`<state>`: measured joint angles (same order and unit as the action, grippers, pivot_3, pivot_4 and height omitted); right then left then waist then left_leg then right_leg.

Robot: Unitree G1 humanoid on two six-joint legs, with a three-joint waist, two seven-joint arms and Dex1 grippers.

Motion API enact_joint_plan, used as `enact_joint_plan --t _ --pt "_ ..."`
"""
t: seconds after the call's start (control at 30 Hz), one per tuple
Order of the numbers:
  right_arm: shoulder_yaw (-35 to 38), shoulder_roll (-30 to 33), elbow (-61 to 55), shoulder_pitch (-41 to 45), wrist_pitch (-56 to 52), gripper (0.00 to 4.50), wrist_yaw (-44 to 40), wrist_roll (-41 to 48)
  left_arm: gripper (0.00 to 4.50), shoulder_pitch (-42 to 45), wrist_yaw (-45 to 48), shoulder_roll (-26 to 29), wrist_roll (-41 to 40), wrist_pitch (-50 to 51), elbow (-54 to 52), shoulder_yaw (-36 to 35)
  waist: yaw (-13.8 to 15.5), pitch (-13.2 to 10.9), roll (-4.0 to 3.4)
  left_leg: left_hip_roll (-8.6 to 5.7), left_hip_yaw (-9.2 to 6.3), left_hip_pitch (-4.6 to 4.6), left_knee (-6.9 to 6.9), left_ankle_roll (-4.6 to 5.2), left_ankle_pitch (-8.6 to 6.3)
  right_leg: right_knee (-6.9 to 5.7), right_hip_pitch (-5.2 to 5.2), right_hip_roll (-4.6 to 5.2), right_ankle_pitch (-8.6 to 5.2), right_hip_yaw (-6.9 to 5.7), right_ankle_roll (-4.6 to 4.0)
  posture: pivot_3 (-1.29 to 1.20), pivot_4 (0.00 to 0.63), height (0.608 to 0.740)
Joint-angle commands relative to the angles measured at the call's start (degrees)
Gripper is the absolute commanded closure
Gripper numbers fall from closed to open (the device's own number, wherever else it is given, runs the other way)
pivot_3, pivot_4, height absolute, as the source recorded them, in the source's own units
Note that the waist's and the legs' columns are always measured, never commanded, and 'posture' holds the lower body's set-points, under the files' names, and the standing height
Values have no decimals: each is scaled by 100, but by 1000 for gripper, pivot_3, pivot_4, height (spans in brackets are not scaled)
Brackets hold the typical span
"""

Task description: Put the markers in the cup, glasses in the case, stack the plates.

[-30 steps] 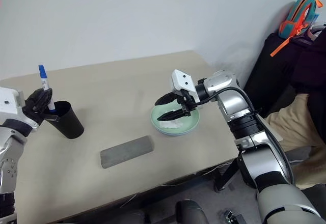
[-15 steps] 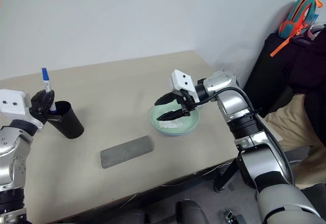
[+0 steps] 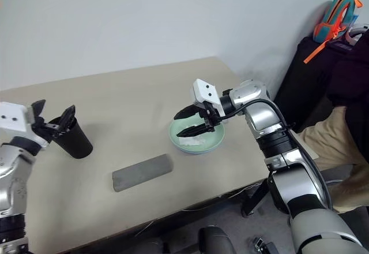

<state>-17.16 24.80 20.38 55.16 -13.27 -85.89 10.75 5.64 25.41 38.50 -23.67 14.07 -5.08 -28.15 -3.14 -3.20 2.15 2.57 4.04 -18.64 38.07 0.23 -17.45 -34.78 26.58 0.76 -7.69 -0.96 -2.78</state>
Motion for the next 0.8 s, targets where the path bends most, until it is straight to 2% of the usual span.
enact_joint_plan --t 0.03,0.13,0.23,0.4,0.53,0.67,0.8 --pt "206 127 -181 15 -8 1779 27 127 378 -266 454 380 -626 416 -683 -661 0 0 0 0 0 1 -1 0 0 0 0 0 0 0 0 0 0 738" --pt "280 233 -164 -3 -101 1779 2 198 378 -617 826 634 -1155 876 -1053 -1125 0 -1 -1 -1 1 1 -1 1 -1 1 2 2 -2 0 -2 0 0 738" --pt "425 418 -135 -54 -294 1779 42 276 378 -1430 1644 1064 -1766 1510 -1351 -2126 -7 -2 3 1 0 0 -1 0 -1 2 4 2 -3 -3 -2 0 0 738" --pt "580 693 378 -172 -401 1779 304 114 378 -2805 2925 1443 -2041 1928 -1336 -3781 -10 -5 -1 4 13 -11 -6 1 -5 1 35 6 -7 -6 -9 0 0 738" --pt "655 747 561 -297 -453 1779 434 122 378 -3292 3306 1636 -2307 2370 -1565 -4701 5 -6 -2 11 9 -21 -1 -24 -19 3 48 11 -9 -27 -12 0 0 738" --pt "650 648 392 -368 -653 1779 486 216 378 -3397 3271 1619 -2409 2608 -1797 -4896 -7 -9 -17 12 8 -27 -2 -26 -19 3 56 13 -9 -29 -12 0 0 738" --pt "685 539 327 -343 -782 1779 562 266 378 -3304 2970 1325 -2591 2756 -2246 -4493 -17 -8 -18 17 9 -29 -4 -25 -19 1 66 9 -9 -29 -11 0 0 738"
